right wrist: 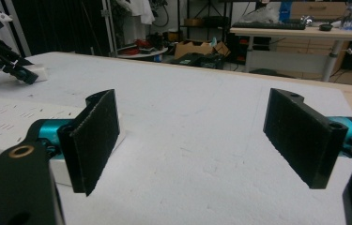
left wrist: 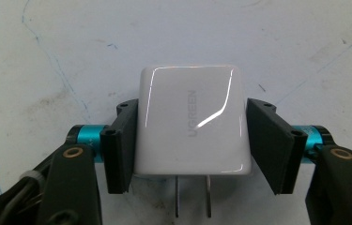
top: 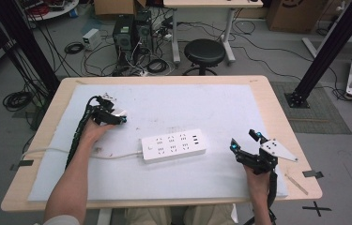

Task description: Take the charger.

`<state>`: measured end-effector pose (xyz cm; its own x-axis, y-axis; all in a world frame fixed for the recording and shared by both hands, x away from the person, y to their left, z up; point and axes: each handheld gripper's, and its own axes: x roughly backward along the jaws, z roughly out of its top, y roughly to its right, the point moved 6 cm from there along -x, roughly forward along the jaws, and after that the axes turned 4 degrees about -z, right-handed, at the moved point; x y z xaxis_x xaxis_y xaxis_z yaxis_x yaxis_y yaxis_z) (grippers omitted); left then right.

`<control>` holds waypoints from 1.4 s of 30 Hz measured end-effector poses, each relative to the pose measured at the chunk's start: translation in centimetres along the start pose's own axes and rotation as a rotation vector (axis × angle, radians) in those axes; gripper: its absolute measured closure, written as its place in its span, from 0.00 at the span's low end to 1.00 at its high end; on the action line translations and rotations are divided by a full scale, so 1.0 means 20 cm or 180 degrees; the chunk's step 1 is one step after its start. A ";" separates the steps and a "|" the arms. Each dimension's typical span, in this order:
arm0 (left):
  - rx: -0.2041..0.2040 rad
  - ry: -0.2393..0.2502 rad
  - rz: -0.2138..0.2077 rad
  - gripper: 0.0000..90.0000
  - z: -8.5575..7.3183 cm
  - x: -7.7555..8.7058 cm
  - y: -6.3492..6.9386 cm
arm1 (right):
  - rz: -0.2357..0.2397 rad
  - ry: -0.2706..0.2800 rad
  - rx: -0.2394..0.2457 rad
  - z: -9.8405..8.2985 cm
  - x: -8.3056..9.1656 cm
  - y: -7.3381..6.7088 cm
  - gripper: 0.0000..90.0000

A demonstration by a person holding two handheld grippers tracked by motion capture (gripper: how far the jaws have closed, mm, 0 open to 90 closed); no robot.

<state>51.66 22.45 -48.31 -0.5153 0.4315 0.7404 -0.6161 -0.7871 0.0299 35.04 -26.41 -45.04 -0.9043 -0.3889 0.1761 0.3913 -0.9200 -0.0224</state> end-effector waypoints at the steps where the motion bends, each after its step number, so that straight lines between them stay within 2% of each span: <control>1: 0.0000 0.0000 0.0000 0.44 0.00 0.00 0.00 | 0.0000 0.0000 0.0000 0.00 0.00 0.00 0.21; 12: -0.0003 0.0027 -0.0006 0.47 0.00 0.00 0.00 | -0.0006 -0.0024 -0.0018 0.00 0.00 0.00 0.21; 20: 0.0010 0.0028 -0.0005 0.47 0.00 0.00 0.00 | -0.0011 -0.0001 0.0031 0.00 0.00 0.00 0.21; 24: -0.0026 0.0004 0.0020 0.47 0.00 0.01 0.01 | 0.0003 0.0001 0.0045 0.00 0.00 0.00 0.21; 26: -0.0074 0.0046 0.0029 0.47 0.01 0.03 0.02 | -0.0001 -0.0016 0.0026 0.00 0.00 -0.01 0.21; 31: -0.0096 0.0140 0.0034 0.47 0.02 0.08 0.05 | -0.0016 -0.0035 0.0013 0.00 0.00 -0.01 0.21; 34: -0.0096 0.0140 0.0034 0.47 0.02 0.08 0.05 | -0.0017 -0.0038 0.0012 0.00 0.00 -0.01 0.21; 35: -0.0098 0.0168 -0.0008 0.47 0.02 0.12 0.08 | -0.0017 -0.0038 0.0012 0.00 0.00 -0.01 0.21; 39: -0.0120 0.0232 -0.0088 0.47 0.04 0.16 0.13 | -0.0011 -0.0033 0.0017 0.00 0.00 -0.01 0.21; 41: -0.0120 0.0232 -0.0088 0.47 0.04 0.16 0.13 | -0.0008 -0.0025 0.0029 0.00 -0.01 -0.01 0.21; 42: -0.0181 0.0294 -0.0135 0.47 0.05 0.21 0.18 | -0.0013 -0.0030 0.0028 0.00 -0.01 -0.01 0.21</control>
<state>47.82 20.95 -44.38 -0.5392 0.5048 0.6741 -0.6701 -0.7420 0.0197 35.08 -26.21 -45.07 -0.9043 -0.3845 0.1855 0.3890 -0.9211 -0.0131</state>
